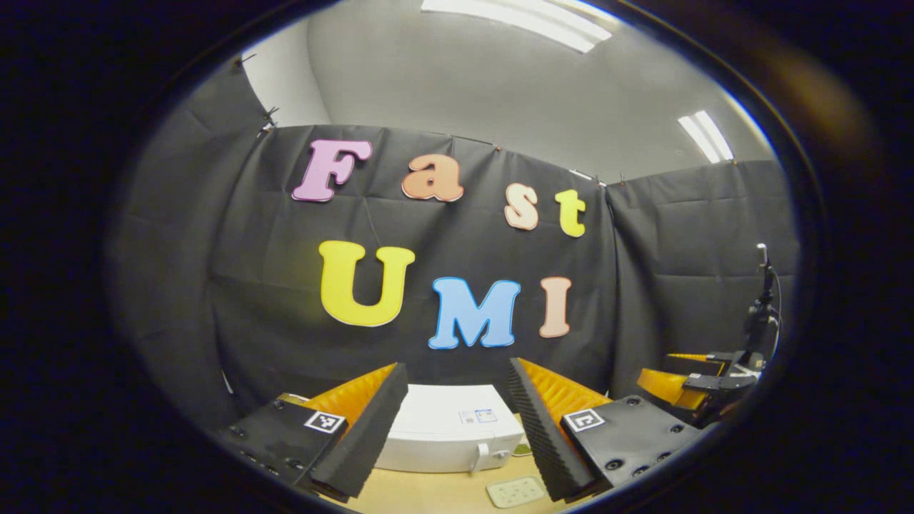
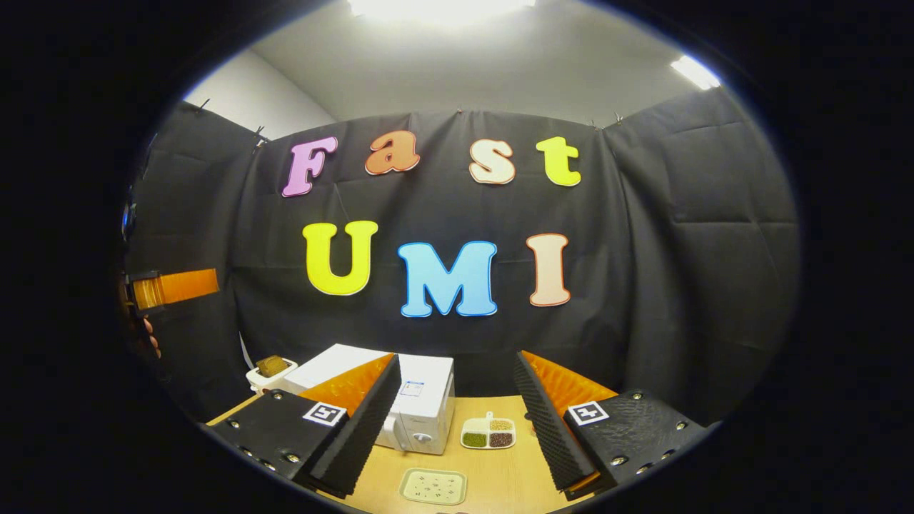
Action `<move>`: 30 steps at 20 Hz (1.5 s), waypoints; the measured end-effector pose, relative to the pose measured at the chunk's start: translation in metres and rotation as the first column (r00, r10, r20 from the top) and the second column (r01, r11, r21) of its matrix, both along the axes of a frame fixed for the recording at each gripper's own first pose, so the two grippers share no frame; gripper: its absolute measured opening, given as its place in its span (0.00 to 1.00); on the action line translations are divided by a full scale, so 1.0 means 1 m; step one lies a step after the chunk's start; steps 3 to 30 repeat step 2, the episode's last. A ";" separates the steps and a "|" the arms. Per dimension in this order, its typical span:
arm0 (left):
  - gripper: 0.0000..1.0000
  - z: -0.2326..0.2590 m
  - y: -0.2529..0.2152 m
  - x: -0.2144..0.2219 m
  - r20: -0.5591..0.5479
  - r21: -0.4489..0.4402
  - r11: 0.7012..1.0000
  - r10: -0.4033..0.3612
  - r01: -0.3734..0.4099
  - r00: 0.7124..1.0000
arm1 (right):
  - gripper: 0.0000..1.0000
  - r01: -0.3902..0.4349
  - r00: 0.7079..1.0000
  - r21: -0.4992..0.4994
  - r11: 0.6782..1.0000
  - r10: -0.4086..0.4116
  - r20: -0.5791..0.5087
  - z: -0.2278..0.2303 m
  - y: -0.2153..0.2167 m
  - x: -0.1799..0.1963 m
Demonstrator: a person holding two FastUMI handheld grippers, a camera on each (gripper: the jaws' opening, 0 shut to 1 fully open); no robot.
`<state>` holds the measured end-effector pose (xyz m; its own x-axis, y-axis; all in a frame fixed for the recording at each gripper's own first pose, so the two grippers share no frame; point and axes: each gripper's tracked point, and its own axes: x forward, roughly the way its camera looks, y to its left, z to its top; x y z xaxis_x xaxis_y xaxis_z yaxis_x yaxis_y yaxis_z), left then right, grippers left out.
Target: Open the microwave oven with the left hand, put the food in, and close the microwave oven.
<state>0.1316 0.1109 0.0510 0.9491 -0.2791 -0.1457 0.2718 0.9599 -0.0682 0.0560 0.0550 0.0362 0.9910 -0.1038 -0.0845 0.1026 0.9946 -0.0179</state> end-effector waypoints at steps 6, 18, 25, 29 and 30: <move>0.95 0.007 -0.013 -0.008 0.017 -0.027 1.000 -0.016 0.016 1.000 | 0.97 -0.012 1.000 0.013 1.000 0.013 -0.011 -0.005 0.005 0.002; 0.95 0.007 -0.013 -0.008 0.017 -0.027 1.000 -0.016 0.016 1.000 | 0.97 -0.012 1.000 0.013 1.000 0.013 -0.011 -0.005 0.005 0.002; 0.95 0.007 -0.013 -0.008 0.017 -0.027 1.000 -0.016 0.016 1.000 | 0.97 -0.012 1.000 0.013 1.000 0.013 -0.011 -0.005 0.005 0.002; 0.95 0.007 -0.013 -0.008 0.017 -0.027 1.000 -0.016 0.016 1.000 | 0.97 -0.012 1.000 0.013 1.000 0.013 -0.011 -0.005 0.005 0.002; 0.95 0.007 -0.013 -0.008 0.017 -0.027 1.000 -0.016 0.016 1.000 | 0.97 -0.012 1.000 0.013 1.000 0.013 -0.011 -0.005 0.005 0.002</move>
